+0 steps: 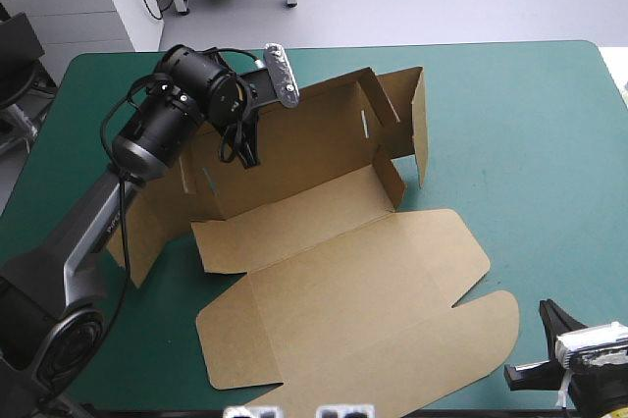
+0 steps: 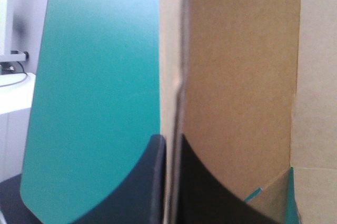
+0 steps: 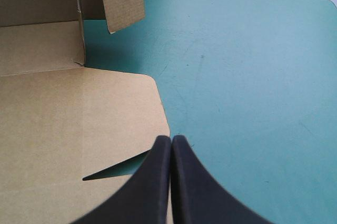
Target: Fold the box
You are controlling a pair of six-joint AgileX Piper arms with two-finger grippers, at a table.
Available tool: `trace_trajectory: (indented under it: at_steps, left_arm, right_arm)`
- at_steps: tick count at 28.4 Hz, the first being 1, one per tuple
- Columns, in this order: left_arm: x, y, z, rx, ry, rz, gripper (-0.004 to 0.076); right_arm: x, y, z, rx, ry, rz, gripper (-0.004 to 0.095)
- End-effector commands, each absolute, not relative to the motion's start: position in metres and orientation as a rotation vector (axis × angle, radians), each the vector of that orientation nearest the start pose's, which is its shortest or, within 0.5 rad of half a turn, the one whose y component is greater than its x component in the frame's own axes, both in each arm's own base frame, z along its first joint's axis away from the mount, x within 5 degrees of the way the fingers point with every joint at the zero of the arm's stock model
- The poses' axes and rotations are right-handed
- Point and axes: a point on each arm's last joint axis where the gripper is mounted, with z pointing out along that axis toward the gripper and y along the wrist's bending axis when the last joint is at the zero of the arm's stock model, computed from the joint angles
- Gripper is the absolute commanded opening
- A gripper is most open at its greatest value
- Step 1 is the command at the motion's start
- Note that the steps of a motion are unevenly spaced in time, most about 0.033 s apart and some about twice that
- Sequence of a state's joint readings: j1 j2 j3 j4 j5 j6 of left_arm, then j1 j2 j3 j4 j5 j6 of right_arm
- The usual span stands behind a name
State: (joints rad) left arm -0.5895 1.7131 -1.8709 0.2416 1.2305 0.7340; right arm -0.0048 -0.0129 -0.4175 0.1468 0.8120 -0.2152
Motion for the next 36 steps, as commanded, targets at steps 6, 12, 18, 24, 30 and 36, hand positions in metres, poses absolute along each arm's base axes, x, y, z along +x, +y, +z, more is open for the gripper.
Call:
trace_trajectory:
  at_steps: [6, 12, 18, 24, 30, 36]
  left_arm:
    - [0.257, -0.221, 0.378, 1.715, 1.655, 0.634, -0.0008]
    - [0.226, -0.217, 0.346, 1.741, 1.432, 0.684, -0.0008]
    - [0.218, -0.208, 0.337, 1.762, 1.316, 0.731, -0.0008]
    - [0.221, -0.216, 0.344, 1.728, 1.169, 0.728, -0.0008]
    - [0.235, -0.207, 0.345, 1.638, 1.186, 0.677, -0.0008]
    - [0.242, -0.198, 0.345, 1.599, 1.244, 0.684, -0.0008]
  right_arm:
    - [0.009, 0.009, 0.289, -0.160, 1.746, 0.013, -0.0014]
    - [0.009, 0.009, 0.289, -0.158, 1.745, 0.014, -0.0014]
    - [0.009, 0.009, 0.289, -0.158, 1.745, 0.014, -0.0014]
    - [0.010, 0.009, 0.289, -0.158, 1.747, 0.014, -0.0014]
    - [0.010, 0.009, 0.289, -0.158, 1.747, 0.014, -0.0014]
    - [0.015, 0.009, 0.289, -0.132, 1.784, 0.039, -0.0014]
